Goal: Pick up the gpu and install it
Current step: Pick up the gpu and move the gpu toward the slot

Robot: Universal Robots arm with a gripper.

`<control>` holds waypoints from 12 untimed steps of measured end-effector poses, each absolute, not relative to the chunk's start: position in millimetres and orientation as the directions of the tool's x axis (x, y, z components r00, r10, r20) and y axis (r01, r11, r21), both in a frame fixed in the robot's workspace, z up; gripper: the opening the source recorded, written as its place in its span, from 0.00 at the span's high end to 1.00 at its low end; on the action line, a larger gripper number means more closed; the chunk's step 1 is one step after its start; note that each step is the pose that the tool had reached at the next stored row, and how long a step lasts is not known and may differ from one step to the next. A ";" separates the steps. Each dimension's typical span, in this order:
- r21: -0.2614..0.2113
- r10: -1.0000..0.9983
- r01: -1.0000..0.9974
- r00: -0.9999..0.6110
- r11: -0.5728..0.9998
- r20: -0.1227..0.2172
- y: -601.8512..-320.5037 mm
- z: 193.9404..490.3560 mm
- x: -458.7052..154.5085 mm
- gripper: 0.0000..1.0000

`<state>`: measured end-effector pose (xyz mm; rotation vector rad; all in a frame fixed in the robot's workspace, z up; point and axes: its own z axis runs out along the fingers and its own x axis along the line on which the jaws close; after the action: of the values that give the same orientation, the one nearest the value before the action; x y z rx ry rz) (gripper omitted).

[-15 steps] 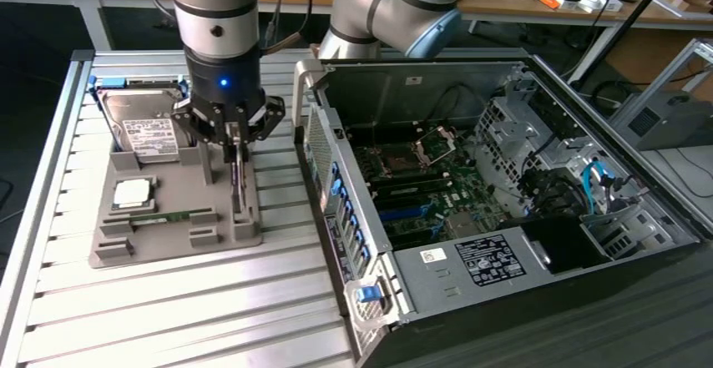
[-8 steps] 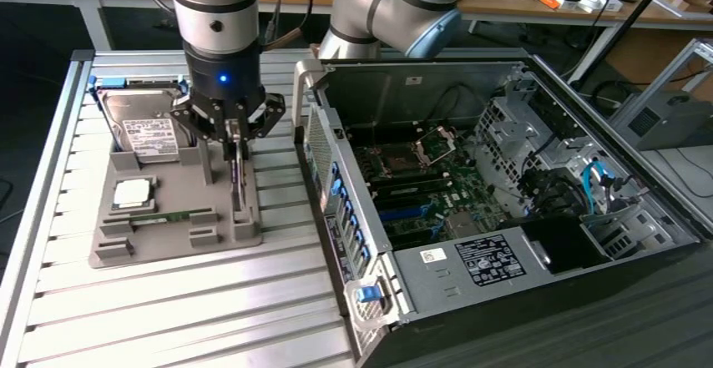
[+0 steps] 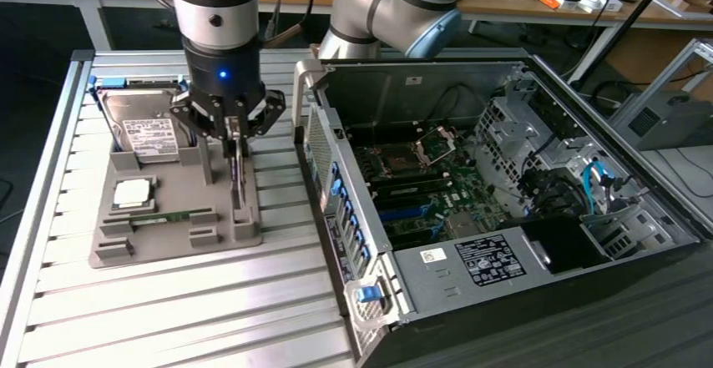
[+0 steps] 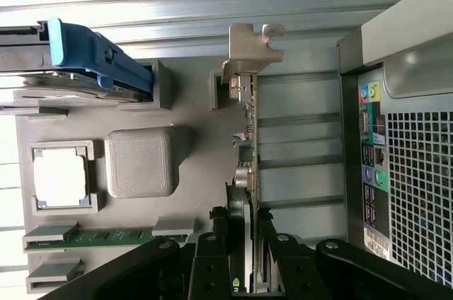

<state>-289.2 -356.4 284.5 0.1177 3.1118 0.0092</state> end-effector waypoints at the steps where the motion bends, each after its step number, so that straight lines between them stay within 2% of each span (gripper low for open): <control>1: 0.007 0.076 0.075 -0.997 0.997 -0.027 -356.3 285.3 -289.2 0.73; 12: 0.007 0.076 0.075 -0.997 0.997 -0.027 -356.3 292.2 -289.2 0.73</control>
<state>-289.2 -356.3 292.2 0.1176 3.1117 0.0093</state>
